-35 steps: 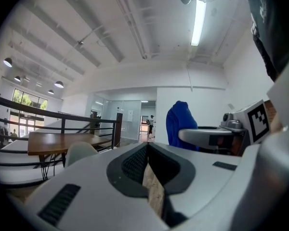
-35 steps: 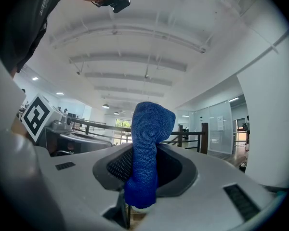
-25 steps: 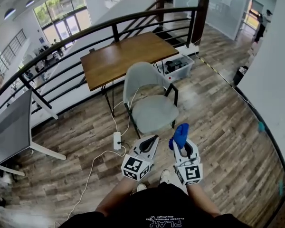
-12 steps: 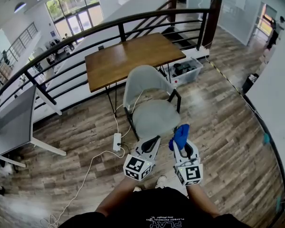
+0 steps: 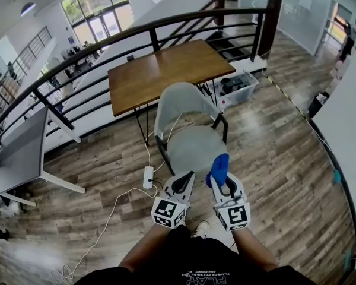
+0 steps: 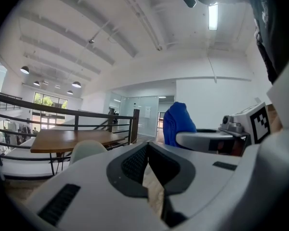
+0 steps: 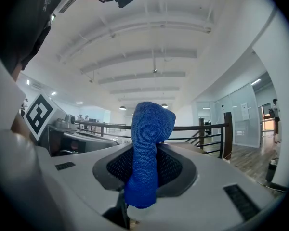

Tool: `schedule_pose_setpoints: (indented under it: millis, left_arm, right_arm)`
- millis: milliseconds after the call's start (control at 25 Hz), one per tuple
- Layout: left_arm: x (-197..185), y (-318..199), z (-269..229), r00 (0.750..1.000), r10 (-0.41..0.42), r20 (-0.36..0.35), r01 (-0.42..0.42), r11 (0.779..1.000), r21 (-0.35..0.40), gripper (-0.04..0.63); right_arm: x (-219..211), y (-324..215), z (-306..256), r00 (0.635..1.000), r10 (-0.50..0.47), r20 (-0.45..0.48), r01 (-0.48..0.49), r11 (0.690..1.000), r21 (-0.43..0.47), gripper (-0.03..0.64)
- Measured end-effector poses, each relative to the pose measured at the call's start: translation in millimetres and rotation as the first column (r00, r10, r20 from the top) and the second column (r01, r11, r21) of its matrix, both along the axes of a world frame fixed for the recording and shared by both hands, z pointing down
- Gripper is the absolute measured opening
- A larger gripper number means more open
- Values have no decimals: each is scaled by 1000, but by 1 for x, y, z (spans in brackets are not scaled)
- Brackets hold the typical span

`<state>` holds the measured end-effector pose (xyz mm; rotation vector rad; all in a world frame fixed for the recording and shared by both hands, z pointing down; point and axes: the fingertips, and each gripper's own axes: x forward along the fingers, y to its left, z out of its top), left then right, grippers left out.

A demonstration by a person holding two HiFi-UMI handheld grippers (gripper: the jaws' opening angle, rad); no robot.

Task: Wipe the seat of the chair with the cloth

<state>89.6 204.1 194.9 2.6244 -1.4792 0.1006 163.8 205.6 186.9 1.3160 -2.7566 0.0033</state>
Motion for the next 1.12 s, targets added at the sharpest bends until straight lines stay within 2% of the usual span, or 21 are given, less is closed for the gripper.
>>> schedule_pose_setpoints:
  millis: [240,400,440,560,600,720,1120]
  left_arm:
    - [-31,-32,8,999,-46,-6,46,999,-9,8]
    - [-58,-66,0,991,-61,-117,58,998,-36,8]
    - [-67,-75,-5,990,-70,-123,68,997,-24,8]
    - [-90,-100,-19,994,-100,-35,102,993,52,8]
    - [-96,-108,-21,994,-107,-25,108,992,61,8]
    - [-113,-126,-19,992,-115,-41,117,992,52,8]
    - [-162,-157,-13,989,-136,-64,140,988,58,8]
  right_arm:
    - [-15,-34,0,1000,5,18,-5,999,34,110]
    - [-29,-66,-1,999,31,12,-31,999,41,110]
    - [-34,-72,-2,999,31,12,-31,999,40,110]
    - [-51,-93,-3,999,27,23,-27,999,33,110]
    - [-55,-100,-5,999,28,36,-29,999,26,110]
    - [-70,-118,-6,997,35,62,-35,999,6,110]
    - [-115,-155,-5,999,37,33,-38,999,19,110]
